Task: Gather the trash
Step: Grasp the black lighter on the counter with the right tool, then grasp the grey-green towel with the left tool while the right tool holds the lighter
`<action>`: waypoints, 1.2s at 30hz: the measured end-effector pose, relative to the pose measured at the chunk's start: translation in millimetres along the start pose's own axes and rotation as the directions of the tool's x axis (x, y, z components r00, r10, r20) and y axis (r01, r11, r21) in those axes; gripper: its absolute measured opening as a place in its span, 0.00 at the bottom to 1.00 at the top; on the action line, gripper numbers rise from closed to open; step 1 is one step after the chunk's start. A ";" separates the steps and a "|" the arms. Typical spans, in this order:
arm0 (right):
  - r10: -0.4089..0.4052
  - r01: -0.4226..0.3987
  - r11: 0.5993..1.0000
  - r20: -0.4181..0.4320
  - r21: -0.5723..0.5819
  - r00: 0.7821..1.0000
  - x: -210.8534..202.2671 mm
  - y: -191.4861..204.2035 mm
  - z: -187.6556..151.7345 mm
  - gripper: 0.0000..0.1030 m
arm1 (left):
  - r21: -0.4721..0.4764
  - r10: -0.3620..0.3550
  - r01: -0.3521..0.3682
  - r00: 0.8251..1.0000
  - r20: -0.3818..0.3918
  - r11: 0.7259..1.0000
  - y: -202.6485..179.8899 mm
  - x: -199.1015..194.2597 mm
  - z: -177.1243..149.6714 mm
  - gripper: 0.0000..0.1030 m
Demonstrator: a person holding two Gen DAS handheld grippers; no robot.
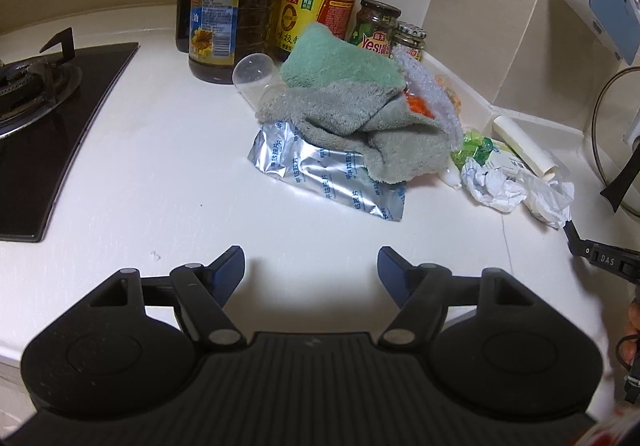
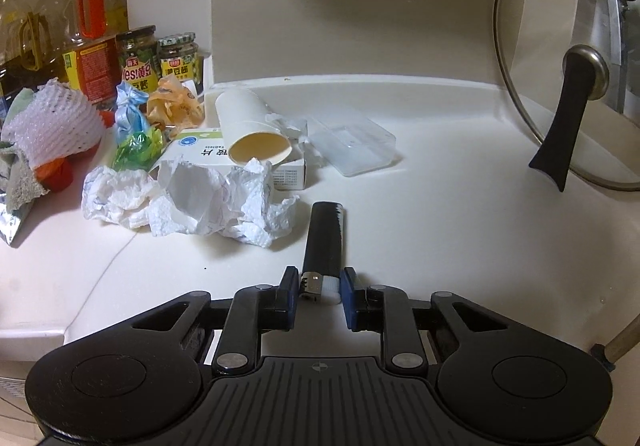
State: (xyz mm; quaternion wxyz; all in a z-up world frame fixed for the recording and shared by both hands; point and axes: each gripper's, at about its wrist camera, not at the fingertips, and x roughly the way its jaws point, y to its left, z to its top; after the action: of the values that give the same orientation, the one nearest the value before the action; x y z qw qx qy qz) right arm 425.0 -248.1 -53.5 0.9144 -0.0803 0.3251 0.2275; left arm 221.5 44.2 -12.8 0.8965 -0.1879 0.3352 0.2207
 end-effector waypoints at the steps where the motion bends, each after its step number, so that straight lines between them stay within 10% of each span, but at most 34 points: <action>1: -0.002 0.002 1.000 0.003 -0.005 1.000 1.5 0.1 1.1 0.23 | -0.002 -0.001 0.001 1.000 0.000 1.000 -0.1 0.2 0.1 0.68; 24: 0.057 -0.055 0.998 0.044 -0.040 0.997 30.7 -12.2 15.7 0.26 | 0.042 -0.005 0.004 1.000 0.020 0.999 -11.1 7.4 8.0 0.70; 36: -0.022 0.019 0.996 0.028 0.084 0.999 -44.2 -2.2 -8.9 0.23 | 0.122 -0.042 0.037 0.998 0.045 0.992 0.1 41.6 32.7 0.82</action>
State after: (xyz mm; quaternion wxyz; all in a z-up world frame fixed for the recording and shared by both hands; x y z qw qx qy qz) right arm 390.8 -268.6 -32.5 0.9239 -0.0420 0.3202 0.2055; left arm 266.6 71.3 -18.2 0.9181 -0.1344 0.3229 0.1864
